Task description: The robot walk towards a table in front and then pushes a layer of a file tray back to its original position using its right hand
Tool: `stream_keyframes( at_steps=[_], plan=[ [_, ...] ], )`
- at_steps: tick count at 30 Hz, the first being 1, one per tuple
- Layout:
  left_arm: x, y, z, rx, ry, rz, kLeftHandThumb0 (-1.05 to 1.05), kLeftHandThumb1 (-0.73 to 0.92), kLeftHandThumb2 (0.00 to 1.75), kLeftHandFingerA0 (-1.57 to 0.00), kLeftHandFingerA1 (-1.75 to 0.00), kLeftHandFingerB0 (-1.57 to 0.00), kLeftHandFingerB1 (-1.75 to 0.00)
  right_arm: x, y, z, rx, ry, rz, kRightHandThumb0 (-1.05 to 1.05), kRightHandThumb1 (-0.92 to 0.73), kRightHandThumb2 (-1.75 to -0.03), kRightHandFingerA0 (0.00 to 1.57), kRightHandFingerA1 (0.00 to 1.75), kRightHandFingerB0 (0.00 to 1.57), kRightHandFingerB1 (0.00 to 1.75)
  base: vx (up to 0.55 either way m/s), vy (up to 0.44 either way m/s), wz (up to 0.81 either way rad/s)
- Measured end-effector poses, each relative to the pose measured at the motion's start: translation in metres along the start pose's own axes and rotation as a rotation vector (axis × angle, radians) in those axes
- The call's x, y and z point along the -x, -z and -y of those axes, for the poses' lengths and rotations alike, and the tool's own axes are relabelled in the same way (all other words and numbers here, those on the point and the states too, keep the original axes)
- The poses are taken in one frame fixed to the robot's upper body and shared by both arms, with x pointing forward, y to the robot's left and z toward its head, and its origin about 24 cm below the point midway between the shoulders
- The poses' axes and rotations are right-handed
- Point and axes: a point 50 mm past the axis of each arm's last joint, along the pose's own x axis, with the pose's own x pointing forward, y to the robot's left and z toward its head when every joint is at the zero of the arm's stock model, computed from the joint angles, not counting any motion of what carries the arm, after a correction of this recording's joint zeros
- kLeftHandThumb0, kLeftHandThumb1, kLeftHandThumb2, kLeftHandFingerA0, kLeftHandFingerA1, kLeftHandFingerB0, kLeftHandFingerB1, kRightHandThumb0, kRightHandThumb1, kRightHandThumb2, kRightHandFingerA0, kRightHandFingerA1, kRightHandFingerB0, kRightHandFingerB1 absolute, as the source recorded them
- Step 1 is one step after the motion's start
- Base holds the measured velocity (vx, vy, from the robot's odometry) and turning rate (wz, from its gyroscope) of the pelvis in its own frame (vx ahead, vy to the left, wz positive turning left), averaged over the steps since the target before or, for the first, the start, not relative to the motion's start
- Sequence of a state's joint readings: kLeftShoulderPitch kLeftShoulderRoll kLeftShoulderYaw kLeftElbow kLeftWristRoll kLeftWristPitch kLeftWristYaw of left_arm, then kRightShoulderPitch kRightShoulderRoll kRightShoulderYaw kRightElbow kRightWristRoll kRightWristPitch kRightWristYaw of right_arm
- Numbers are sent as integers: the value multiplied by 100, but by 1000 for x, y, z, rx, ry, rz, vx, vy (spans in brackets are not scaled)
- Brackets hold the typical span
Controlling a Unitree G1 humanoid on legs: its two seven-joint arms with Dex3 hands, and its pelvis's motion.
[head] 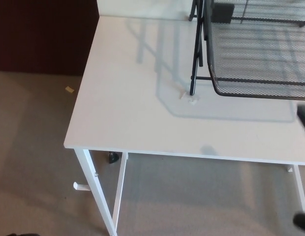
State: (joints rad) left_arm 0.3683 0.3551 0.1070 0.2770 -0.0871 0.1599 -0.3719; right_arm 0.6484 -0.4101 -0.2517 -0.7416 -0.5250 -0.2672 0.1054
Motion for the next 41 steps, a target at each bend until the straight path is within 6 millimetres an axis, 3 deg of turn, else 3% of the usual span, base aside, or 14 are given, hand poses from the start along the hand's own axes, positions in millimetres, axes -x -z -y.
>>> stream_keyframes(
  at_steps=[8, 9, 10, 11, 14, 19, 22, 29, 41],
  plan=[
    [10, 24, 5, 10, 11, -69, -21, 52, 55, -48, -43, -39, -37, 52, 9, -45, -231, -181, -161, -53, -39, -77, 0, 23, 0, 21, 0, 0, 0],
    [12, 29, 6, 8, 14, -81, -22, 53, 56, -46, -43, -38, -37, 64, 11, -55, -284, -213, -205, -53, -54, -69, 4, 21, 5, 15, 0, 0, 0],
    [13, 32, 7, 8, 16, -90, -22, 53, 56, -46, -43, -38, -37, 70, 12, -62, -316, -231, -230, -53, -54, -69, 4, 21, 5, 15, 0, 0, 0],
    [14, 35, 8, 7, 18, -97, -20, 53, 56, -49, -43, -39, -37, 75, 14, -67, -341, -243, -252, -56, -43, -80, 0, 27, 0, 20, 0, 0, 0],
    [16, 44, 9, 3, 23, -118, -20, 53, 56, -49, -43, -39, -37, 94, 22, -90, -444, -281, -348, -64, -45, -80, 1, 38, 0, 14, 0, 0, 0],
    [20, 51, 10, -11, 25, -120, -23, 54, 56, -48, -42, -38, -36, 114, 35, -120, -583, -324, -490, -73, -50, -85, 1, 30, 0, 14, 0, 0, 0],
    [22, 53, 10, -21, 27, -118, -21, 53, 55, -48, -42, -39, -37, 125, 46, -136, -650, -358, -573, -68, -47, -83, 0, 29, 0, 16, 0, 0, 0],
    [24, 62, 8, -35, 23, -127, -20, 55, 56, -48, -43, -38, -37, 138, 61, -154, -775, -419, -701, -66, -48, -83, 0, 31, 0, 17, 0, 0, 0],
    [24, 62, 4, -70, 22, -107, -21, 55, 56, -48, -43, -39, -37, 145, 69, -161, -842, -502, -756, -74, -51, -85, 0, 23, 0, 11, 0, 0, 0]
  ],
)
